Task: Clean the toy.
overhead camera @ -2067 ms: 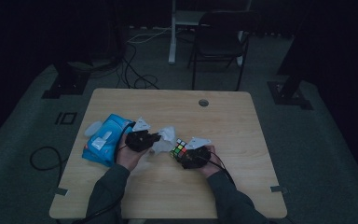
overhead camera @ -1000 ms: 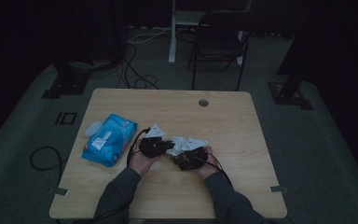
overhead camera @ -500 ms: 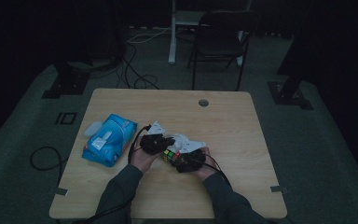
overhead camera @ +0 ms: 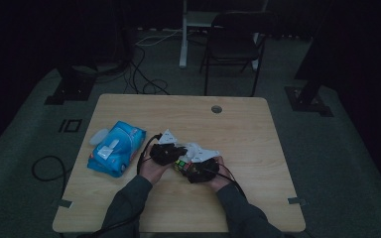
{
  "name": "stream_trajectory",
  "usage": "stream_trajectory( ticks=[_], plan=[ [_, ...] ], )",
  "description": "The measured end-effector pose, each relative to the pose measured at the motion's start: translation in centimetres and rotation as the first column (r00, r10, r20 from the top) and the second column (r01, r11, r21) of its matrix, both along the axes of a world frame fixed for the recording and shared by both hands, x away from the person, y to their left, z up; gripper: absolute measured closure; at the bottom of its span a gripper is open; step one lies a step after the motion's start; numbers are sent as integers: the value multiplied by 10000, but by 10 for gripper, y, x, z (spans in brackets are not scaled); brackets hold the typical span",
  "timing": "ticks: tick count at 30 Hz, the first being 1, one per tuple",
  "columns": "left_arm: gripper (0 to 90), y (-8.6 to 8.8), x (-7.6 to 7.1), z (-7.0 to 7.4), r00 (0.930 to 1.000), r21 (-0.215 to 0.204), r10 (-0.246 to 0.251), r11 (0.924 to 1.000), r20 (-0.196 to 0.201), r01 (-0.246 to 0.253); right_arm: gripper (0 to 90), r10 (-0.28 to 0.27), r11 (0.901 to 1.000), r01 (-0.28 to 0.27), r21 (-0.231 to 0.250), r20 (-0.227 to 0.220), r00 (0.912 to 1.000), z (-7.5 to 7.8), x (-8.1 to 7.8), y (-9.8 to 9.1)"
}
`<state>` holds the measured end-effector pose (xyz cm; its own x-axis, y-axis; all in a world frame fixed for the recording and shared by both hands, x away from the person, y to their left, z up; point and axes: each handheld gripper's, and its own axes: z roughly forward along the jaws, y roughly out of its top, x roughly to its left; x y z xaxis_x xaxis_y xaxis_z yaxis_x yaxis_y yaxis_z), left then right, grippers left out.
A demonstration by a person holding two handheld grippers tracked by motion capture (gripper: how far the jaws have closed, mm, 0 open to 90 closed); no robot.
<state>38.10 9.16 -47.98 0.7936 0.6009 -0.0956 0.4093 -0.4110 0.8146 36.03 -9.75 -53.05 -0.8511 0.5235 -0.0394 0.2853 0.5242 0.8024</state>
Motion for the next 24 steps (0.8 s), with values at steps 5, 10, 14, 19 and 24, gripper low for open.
stream_trajectory(
  ticks=[5,10,14,19,24],
  plan=[
    [879,-4,-3,1,9995,-23,-290,9996,-93,290,341,-91,9999,91,45,0,10000,1,1,-2],
    [879,-12,-9,2,9973,25,-724,9974,-82,725,341,-166,9998,166,129,-25,9999,1,1,-4],
    [879,-17,-13,1,9958,-41,-916,9958,-37,916,341,-216,9995,217,212,-44,9998,0,1,-4],
    [879,-21,-18,2,9931,-17,-1168,9932,-57,1168,341,-257,9995,257,199,-26,9997,0,2,-4],
    [879,-21,-19,2,9910,-99,-1335,9910,-113,1334,341,-325,9993,324,205,10,9995,1,2,-5]
  ],
)
